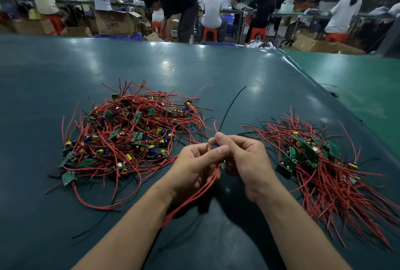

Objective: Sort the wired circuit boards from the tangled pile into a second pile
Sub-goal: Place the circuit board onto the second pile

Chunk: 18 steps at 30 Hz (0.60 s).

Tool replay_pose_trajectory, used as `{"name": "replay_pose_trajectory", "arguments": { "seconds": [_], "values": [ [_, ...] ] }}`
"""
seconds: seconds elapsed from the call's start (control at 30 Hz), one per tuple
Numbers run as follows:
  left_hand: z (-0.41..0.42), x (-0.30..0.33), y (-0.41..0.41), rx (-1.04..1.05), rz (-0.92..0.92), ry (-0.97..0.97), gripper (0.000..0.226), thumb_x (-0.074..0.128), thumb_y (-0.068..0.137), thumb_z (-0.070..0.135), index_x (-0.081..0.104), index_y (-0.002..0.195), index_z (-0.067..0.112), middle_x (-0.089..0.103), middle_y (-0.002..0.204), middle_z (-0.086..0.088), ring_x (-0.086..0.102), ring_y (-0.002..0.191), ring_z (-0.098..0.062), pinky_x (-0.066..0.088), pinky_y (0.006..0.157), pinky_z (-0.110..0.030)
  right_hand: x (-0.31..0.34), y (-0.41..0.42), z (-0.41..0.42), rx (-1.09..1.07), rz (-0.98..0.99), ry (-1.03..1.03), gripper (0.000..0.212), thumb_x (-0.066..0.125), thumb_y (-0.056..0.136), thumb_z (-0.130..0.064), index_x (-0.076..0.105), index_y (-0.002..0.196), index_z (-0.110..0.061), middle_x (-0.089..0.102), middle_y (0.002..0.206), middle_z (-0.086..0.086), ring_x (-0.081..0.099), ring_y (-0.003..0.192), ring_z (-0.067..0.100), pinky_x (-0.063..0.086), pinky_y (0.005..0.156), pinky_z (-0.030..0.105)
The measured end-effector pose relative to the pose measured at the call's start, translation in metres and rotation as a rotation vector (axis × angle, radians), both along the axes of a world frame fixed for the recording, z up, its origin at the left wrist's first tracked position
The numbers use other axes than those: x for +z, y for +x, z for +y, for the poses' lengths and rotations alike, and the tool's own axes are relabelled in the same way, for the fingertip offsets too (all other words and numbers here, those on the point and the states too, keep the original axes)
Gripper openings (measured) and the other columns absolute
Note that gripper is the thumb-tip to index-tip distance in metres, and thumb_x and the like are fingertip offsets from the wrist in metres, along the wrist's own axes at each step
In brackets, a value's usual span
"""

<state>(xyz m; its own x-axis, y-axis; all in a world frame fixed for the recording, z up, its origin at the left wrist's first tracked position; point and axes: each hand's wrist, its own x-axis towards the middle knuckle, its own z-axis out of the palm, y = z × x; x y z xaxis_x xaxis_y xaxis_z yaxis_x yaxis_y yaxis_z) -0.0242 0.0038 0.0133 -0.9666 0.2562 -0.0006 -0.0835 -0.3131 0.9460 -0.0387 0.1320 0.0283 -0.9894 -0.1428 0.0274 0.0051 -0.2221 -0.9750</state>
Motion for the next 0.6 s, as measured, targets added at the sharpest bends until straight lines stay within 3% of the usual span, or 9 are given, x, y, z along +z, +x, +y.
{"name": "replay_pose_trajectory", "arguments": {
  "seconds": [0.07,0.17,0.23,0.3,0.4,0.6],
  "values": [
    [0.001,-0.001,-0.002,0.015,-0.005,0.004,0.021,0.074,0.081,0.025,0.064,0.077,0.006,0.051,0.048,-0.008,0.044,0.034,-0.012,0.034,0.042,-0.020,-0.002,-0.002,0.001,-0.044,-0.031,0.030,0.022,0.069,0.088,-0.021,0.077,0.071,-0.009,0.048,0.050,0.004,0.036,0.039,0.010,0.025,0.039,0.017],
    [0.001,-0.005,-0.006,0.000,-0.007,0.093,0.019,0.067,0.075,0.020,0.062,0.057,0.016,0.046,0.049,-0.010,0.038,0.031,-0.013,0.036,0.053,-0.029,-0.004,-0.012,0.006,-0.155,-0.055,-0.092,0.023,0.067,0.089,-0.017,0.073,0.069,-0.007,0.028,0.042,-0.003,0.019,0.034,0.007,0.018,0.037,0.014],
    [0.001,-0.005,-0.003,-0.079,0.028,0.111,0.022,0.069,0.071,0.019,0.056,0.054,0.017,0.044,0.040,-0.003,0.036,0.030,-0.011,0.034,0.055,-0.030,-0.003,-0.020,0.013,-0.265,-0.070,-0.198,0.022,0.066,0.090,-0.012,0.070,0.069,-0.005,0.037,0.041,-0.002,0.019,0.032,0.006,0.017,0.035,0.013],
    [0.002,-0.005,-0.001,-0.147,0.056,0.096,0.023,0.068,0.070,0.022,0.051,0.054,0.018,0.047,0.039,0.003,0.036,0.029,-0.010,0.028,0.057,-0.034,-0.006,-0.028,0.020,-0.351,-0.075,-0.276,0.025,0.067,0.089,-0.007,0.068,0.064,-0.006,0.053,0.054,0.006,0.021,0.031,0.005,0.018,0.034,0.013],
    [0.003,-0.005,-0.001,-0.152,0.062,0.074,0.027,0.067,0.071,0.014,0.045,0.056,0.016,0.048,0.040,0.001,0.036,0.028,-0.008,0.026,0.058,-0.035,-0.012,-0.033,0.021,-0.433,-0.049,-0.238,0.032,0.070,0.088,-0.008,0.071,0.055,-0.009,0.047,0.066,0.014,0.022,0.032,0.006,0.019,0.035,0.014],
    [0.004,-0.001,0.002,-0.189,0.043,0.092,0.031,0.067,0.065,0.020,0.038,0.058,0.014,0.040,0.037,0.006,0.029,0.027,-0.008,0.024,0.059,-0.035,-0.020,-0.045,0.023,-0.565,-0.035,-0.204,0.029,0.069,0.090,-0.011,0.070,0.060,-0.010,0.038,0.044,0.001,0.022,0.032,0.007,0.019,0.036,0.016]
  ]
}}
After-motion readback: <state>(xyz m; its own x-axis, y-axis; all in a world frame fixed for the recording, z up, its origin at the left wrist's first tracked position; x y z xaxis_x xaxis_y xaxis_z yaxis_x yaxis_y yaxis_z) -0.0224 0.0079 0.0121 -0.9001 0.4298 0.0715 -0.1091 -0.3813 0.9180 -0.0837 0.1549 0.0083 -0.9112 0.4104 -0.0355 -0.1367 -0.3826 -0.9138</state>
